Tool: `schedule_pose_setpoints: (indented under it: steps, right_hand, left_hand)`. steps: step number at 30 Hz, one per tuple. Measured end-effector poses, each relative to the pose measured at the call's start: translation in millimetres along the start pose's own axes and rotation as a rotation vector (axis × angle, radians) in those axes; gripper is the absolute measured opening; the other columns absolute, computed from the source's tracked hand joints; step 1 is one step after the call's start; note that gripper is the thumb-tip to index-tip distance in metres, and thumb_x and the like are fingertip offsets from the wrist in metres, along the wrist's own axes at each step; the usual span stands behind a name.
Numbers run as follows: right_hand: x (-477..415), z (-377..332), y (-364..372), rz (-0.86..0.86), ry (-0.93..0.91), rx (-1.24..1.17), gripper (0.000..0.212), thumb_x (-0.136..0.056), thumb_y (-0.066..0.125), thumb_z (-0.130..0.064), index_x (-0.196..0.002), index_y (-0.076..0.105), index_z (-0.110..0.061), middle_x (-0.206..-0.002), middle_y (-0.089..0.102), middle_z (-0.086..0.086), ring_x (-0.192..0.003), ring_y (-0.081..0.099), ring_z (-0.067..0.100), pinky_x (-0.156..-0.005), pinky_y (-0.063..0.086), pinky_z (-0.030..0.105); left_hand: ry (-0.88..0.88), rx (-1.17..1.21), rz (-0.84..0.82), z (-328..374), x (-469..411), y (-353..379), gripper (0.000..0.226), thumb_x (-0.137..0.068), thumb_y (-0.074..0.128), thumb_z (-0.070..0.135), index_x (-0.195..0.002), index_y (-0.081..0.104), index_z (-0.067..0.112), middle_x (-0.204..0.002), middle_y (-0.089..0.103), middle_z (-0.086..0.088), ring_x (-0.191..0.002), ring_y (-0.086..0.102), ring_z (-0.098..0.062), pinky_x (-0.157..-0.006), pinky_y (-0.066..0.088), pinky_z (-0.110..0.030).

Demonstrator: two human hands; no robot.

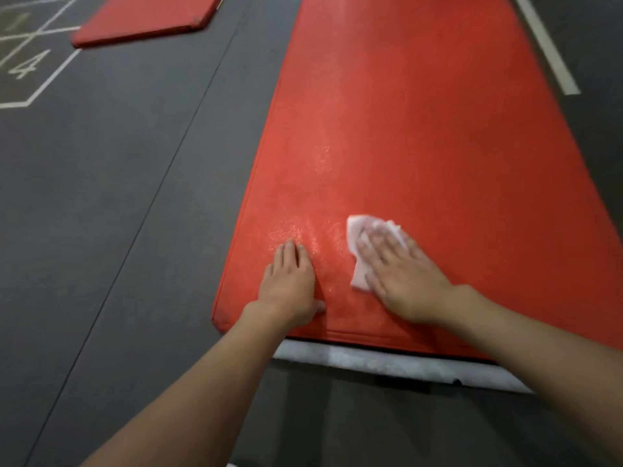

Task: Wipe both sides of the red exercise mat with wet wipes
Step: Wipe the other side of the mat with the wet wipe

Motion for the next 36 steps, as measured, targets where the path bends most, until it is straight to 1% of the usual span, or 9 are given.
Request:
schedule_pose_setpoints:
  steps: [3,8,12,17,21,26,30,33,36]
  right_hand:
    - [28.1,-29.5,8.9,-0.043,-0.291,0.066,0.061,-0.103,0.004,-0.044,-0.158,0.009,-0.019,-0.164,0.0,0.005,-0.151,-0.009,0.025,-0.121,-0.003,0.048]
    - [10.0,23.1,-2.1,-0.06,0.075,0.021,0.061,-0.101,0.005,-0.044,-0.157,-0.012,-0.024,-0.165,-0.016,0.003,-0.144,-0.031,0.018,-0.12,-0.015,0.045]
    - [44.5,-25.4,11.8,-0.053,-0.283,0.052,0.059,-0.103,0.01,-0.043,-0.158,0.008,-0.024,-0.165,0.001,0.003,-0.151,-0.008,0.023,-0.12,-0.005,0.047]
    - [25.2,30.7,0.1,-0.052,0.109,0.012,0.061,-0.1,0.003,-0.044,-0.157,-0.007,-0.027,-0.166,-0.012,0.001,-0.145,-0.028,0.017,-0.12,-0.016,0.045]
    - [54.0,-14.4,13.1,-0.065,-0.249,0.06,0.059,-0.103,0.008,-0.042,-0.159,0.011,-0.022,-0.165,0.002,0.004,-0.152,-0.005,0.024,-0.121,-0.005,0.048]
    - [32.4,40.1,-0.5,-0.054,0.126,0.034,0.062,-0.099,0.002,-0.045,-0.157,-0.007,-0.025,-0.166,-0.012,0.001,-0.148,-0.024,0.017,-0.12,-0.016,0.044]
    - [63.4,-0.2,12.2,-0.062,-0.18,0.047,0.06,-0.103,0.005,-0.044,-0.159,0.009,-0.022,-0.164,0.002,0.003,-0.152,-0.005,0.023,-0.12,-0.002,0.046]
    - [41.6,49.5,-0.5,-0.074,0.042,0.043,0.061,-0.099,-0.001,-0.047,-0.156,-0.009,-0.029,-0.165,-0.013,-0.003,-0.148,-0.02,0.012,-0.12,-0.013,0.043]
    - [42.1,53.0,0.9,-0.047,0.136,0.041,0.063,-0.099,0.0,-0.046,-0.158,-0.006,-0.023,-0.166,-0.01,0.004,-0.149,-0.021,0.019,-0.121,-0.01,0.046]
  left_hand:
    - [0.034,-0.022,-0.026,11.5,-2.5,-0.8,0.11,-0.087,0.071,0.037,-0.153,-0.011,0.005,-0.16,-0.018,-0.022,-0.149,-0.013,-0.038,-0.12,0.008,-0.047]
    - [0.018,0.067,-0.181,16.0,-4.3,0.3,0.126,-0.075,0.071,0.063,-0.153,-0.017,0.018,-0.155,-0.028,-0.024,-0.145,-0.022,-0.04,-0.12,0.002,-0.051]
    - [0.002,0.063,-0.096,23.4,2.0,4.3,0.128,-0.073,0.071,0.067,-0.154,-0.016,0.018,-0.155,-0.028,-0.027,-0.144,-0.024,-0.043,-0.12,-0.001,-0.055]
    - [-0.022,0.04,-0.078,28.2,4.2,6.1,0.127,-0.076,0.071,0.062,-0.152,-0.019,0.014,-0.154,-0.029,-0.026,-0.144,-0.025,-0.041,-0.119,-0.003,-0.056]
    - [0.104,0.032,0.009,45.4,5.0,6.3,0.116,-0.084,0.071,0.047,-0.153,-0.013,0.007,-0.16,-0.023,-0.013,-0.149,-0.019,-0.026,-0.12,-0.001,-0.045]
    - [0.138,-0.008,-0.019,49.9,2.5,2.1,0.117,-0.081,0.074,0.047,-0.154,-0.008,0.006,-0.161,-0.018,-0.015,-0.15,-0.013,-0.029,-0.121,0.005,-0.044]
    - [0.139,-0.017,-0.036,49.4,3.8,1.7,0.117,-0.082,0.073,0.048,-0.154,-0.009,0.006,-0.161,-0.018,-0.015,-0.15,-0.013,-0.029,-0.123,0.006,-0.043]
    - [0.138,-0.019,-0.043,50.4,4.2,1.6,0.118,-0.082,0.073,0.049,-0.154,-0.01,0.005,-0.161,-0.018,-0.015,-0.15,-0.012,-0.029,-0.123,0.006,-0.044]
    - [0.134,-0.026,-0.074,51.1,1.3,1.2,0.119,-0.081,0.073,0.05,-0.154,-0.01,0.005,-0.161,-0.019,-0.016,-0.15,-0.013,-0.03,-0.123,0.007,-0.046]
Point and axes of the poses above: each hand's wrist, its own x-axis away from the middle knuckle, its own y-axis out of the palm, z = x × y, the point moved 8 cm from there along -x, towards the middle knuckle
